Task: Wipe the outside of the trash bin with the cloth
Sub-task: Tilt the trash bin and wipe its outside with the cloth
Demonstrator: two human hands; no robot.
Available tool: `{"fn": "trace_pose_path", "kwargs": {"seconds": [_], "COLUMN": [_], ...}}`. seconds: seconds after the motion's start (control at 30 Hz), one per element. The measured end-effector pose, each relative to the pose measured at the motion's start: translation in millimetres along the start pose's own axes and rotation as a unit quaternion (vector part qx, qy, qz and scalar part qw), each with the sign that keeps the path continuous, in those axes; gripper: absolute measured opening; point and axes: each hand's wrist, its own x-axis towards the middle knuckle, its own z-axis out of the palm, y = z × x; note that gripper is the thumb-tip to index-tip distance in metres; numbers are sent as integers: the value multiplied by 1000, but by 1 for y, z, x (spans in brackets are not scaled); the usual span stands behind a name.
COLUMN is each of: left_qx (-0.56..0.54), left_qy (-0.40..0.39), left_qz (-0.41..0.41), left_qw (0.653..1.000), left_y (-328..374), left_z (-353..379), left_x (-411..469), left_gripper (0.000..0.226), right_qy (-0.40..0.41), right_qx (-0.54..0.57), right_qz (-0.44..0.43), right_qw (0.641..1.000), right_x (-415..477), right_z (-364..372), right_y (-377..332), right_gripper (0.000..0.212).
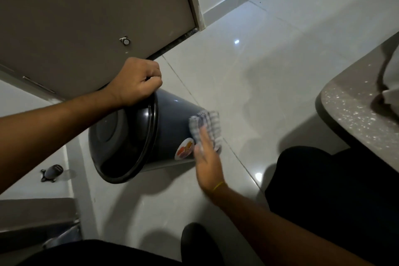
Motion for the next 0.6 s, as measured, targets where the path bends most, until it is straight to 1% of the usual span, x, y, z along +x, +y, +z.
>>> {"fn": "trace_pose_path", "kwargs": {"seconds": [0.03, 0.07, 0.1, 0.13, 0.17, 0.23, 0.27, 0.33, 0.37, 0.4, 0.43, 0.47, 0.5, 0.53, 0.57, 0.6], "left_qx": [-3, -5, -7, -12, -18, -1, 11, 11, 7, 18, 48, 89, 119, 139, 154, 158], "left_qy": [5, 9, 14, 21, 31, 56, 68, 90, 104, 102, 70, 10, -64, -123, -152, -155], "left_qz": [-11, -20, -31, -49, -67, -103, -126, -174, -165, -116, -35, 66, 174, 251, 287, 290], "left_qw": [1000, 1000, 999, 999, 997, 993, 990, 981, 981, 988, 996, 994, 976, 950, 933, 931], "left_y": [-1, -1, -1, -1, -2, -6, -11, -18, -17, -13, -6, 5, 19, 30, 35, 34], "left_z": [1, 3, 5, 6, 8, 10, 8, 0, -5, -9, -11, -11, -9, -4, 0, 1], "left_x": [-1, 0, 2, 4, 6, 8, 7, 4, 1, -5, -12, -21, -32, -42, -50, -54], "left_gripper": [45, 45, 46, 47, 47, 50, 50, 49, 47, 43, 37, 32, 27, 25, 26, 29], "right_qy": [24, 37, 43, 43, 39, 5, -15, -40, -43, -40, -35, -26, -12, -1, 4, 7], "right_qx": [15, 17, 8, -5, -20, -45, -46, -31, -30, -39, -40, -25, -1, 24, 38, 41], "right_qz": [61, 95, 91, 57, 4, -116, -150, -158, -155, -154, -145, -123, -90, -51, -12, 24], "right_qw": [998, 995, 995, 997, 999, 992, 987, 986, 986, 987, 988, 992, 996, 998, 999, 999], "right_x": [10, 22, 31, 38, 39, 30, 21, 6, 0, -4, -6, -5, -1, 4, 12, 21], "right_z": [-1, 0, 2, 6, 12, 27, 34, 39, 40, 39, 37, 35, 35, 35, 36, 36], "right_y": [-3, -9, -21, -36, -52, -77, -81, -75, -66, -55, -45, -39, -37, -38, -38, -38], "right_gripper": [61, 60, 58, 57, 58, 59, 58, 58, 58, 58, 58, 57, 56, 56, 57, 61]}}
